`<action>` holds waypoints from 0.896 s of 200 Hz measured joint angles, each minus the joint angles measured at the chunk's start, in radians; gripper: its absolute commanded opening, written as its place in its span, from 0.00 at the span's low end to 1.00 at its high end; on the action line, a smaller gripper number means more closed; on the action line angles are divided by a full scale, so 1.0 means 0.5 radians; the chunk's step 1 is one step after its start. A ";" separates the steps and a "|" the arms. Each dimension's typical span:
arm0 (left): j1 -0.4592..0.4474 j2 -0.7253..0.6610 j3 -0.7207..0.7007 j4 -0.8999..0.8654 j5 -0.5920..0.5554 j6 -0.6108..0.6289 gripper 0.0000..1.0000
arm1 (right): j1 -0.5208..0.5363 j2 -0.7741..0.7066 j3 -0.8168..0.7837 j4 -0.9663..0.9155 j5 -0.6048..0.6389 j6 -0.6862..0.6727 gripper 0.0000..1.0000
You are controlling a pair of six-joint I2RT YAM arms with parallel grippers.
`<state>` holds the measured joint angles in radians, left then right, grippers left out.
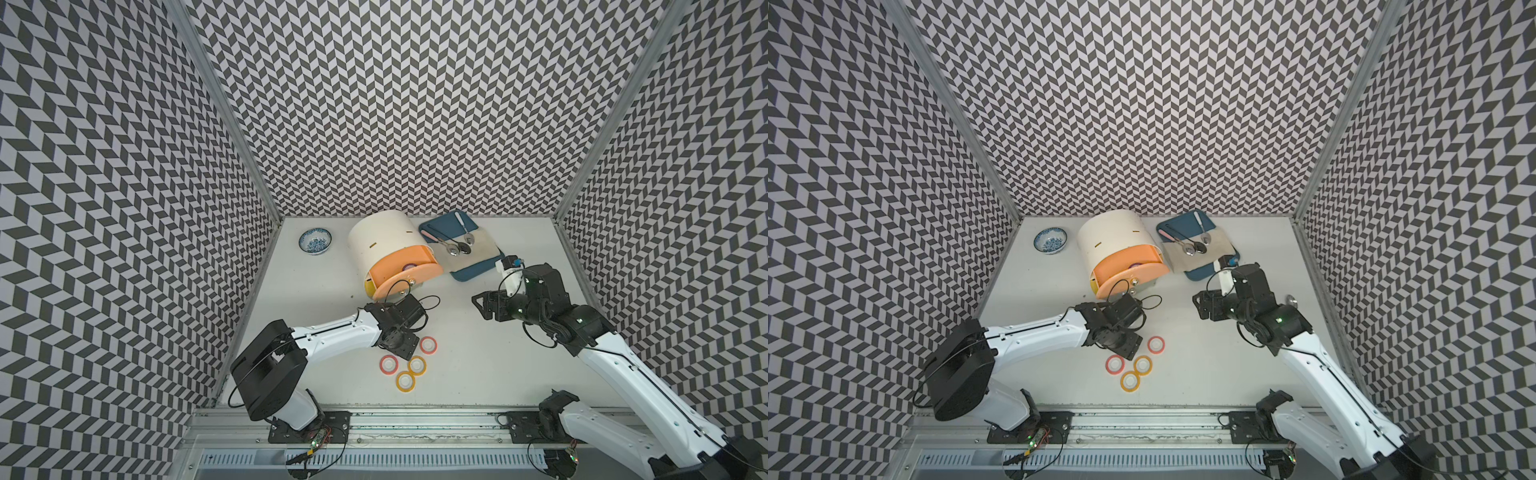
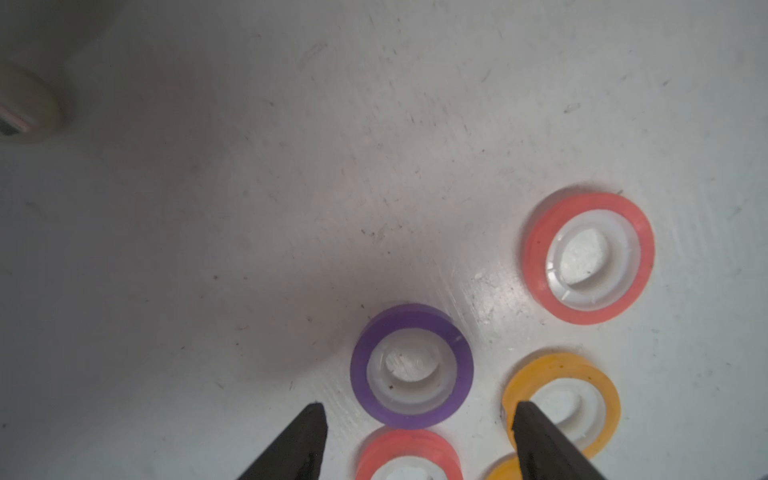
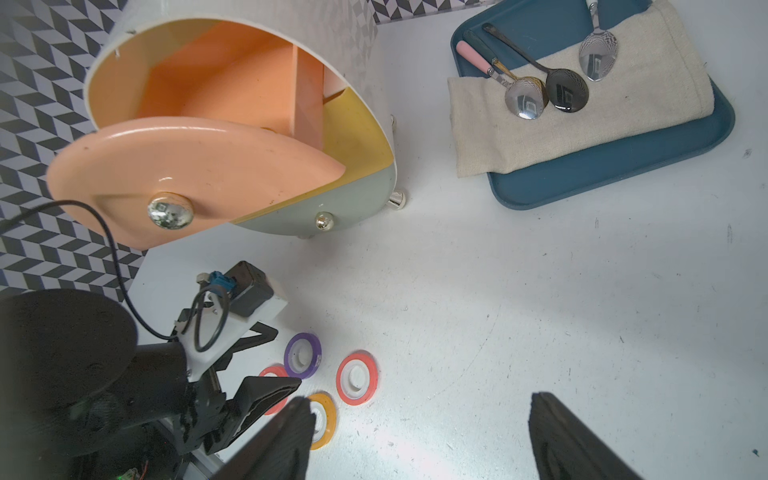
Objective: Place the transparent tape into the drawer according to color
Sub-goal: Pick up the tape at the center of the board.
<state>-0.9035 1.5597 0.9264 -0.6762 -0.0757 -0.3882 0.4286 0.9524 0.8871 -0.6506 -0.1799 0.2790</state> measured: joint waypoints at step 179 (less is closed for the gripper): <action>0.000 0.182 -0.016 0.155 -0.051 0.031 0.45 | 0.000 0.000 0.000 0.000 0.008 0.000 0.84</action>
<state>-0.9035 1.6505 0.9184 -0.5987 -0.1013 -0.3725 0.4286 0.9524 0.8871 -0.6506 -0.1761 0.2790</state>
